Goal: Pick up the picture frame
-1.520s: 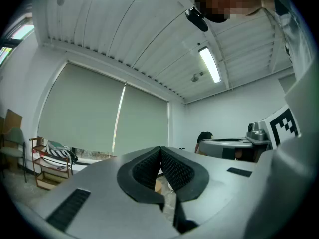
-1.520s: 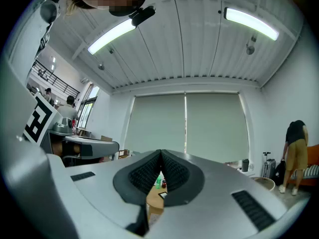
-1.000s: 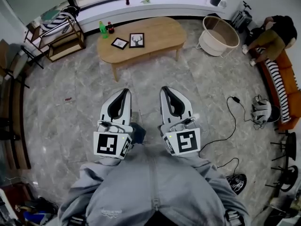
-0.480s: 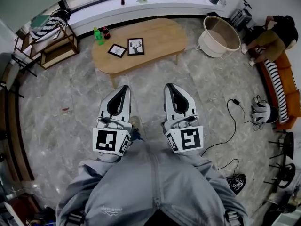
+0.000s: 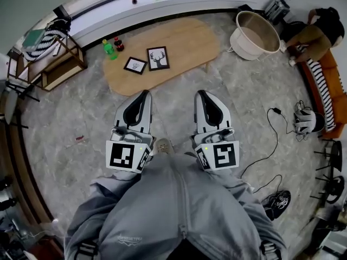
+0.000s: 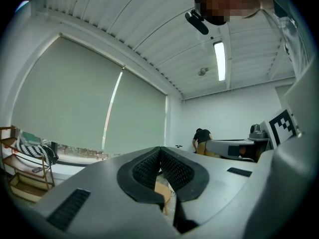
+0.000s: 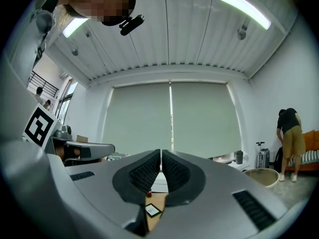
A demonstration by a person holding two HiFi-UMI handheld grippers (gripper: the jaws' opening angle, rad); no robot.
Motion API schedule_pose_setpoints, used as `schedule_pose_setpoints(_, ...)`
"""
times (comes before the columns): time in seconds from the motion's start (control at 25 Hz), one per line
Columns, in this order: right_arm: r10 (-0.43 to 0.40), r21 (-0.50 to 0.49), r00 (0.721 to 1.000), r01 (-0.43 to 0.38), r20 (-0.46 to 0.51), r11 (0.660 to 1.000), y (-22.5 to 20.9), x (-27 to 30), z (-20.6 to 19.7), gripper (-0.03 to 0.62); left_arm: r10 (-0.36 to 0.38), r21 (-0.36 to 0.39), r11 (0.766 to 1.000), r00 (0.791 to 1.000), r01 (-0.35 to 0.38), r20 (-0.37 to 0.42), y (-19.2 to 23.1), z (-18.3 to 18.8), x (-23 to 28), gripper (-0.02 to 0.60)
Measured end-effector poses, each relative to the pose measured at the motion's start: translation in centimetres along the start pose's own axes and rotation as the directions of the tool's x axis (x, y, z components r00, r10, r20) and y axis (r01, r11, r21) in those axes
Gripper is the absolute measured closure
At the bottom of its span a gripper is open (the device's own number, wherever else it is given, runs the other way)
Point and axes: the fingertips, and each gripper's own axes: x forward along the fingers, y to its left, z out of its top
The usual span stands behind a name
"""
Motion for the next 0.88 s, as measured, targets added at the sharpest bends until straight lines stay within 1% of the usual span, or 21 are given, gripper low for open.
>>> schedule_pose_setpoints(0.12, -0.012, -0.003, 1.000, 0.012, -0.028, 1.000, -0.1, 1.5, -0.8, 0.560, -0.011, -0.019, 1.000, 1.000, 0.011, -0.010, 1.4, -0.6, 1.0, 0.563)
schedule_pose_setpoints(0.28, -0.001, -0.018, 0.999, 0.000, -0.049, 1.000, 0.3, 3.3, -1.5, 0.560, -0.007, -0.044, 0.999, 1.000, 0.006, -0.018, 3.1, -1.6, 1.6, 0.563)
schedule_pose_setpoints(0.48, 0.032, -0.012, 0.998, -0.033, -0.047, 0.999, 1.0, 5.1, -1.8, 0.560, 0.017, -0.062, 0.998, 1.000, -0.018, -0.017, 4.7, -1.9, 1.8, 0.563)
schedule_pose_setpoints(0.56, 0.044, -0.017, 0.999, -0.044, -0.030, 0.999, 1.0, 5.8, -1.6, 0.560, 0.020, -0.051, 0.998, 1.000, -0.020, -0.006, 5.1, -1.7, 2.3, 0.563)
schedule_pose_setpoints(0.68, 0.068, -0.028, 0.998, -0.068, -0.007, 0.997, 0.2, 7.7, -1.4, 0.560, 0.027, -0.035, 0.999, 1.000, -0.026, 0.015, 5.6, -1.4, 4.0, 0.563)
schedule_pose_setpoints(0.88, 0.130, -0.024, 0.992, -0.130, -0.010, 0.991, -2.9, 13.6, -2.7, 0.560, 0.062, -0.054, 0.997, 0.998, -0.061, 0.025, 7.2, -2.2, 9.3, 0.563)
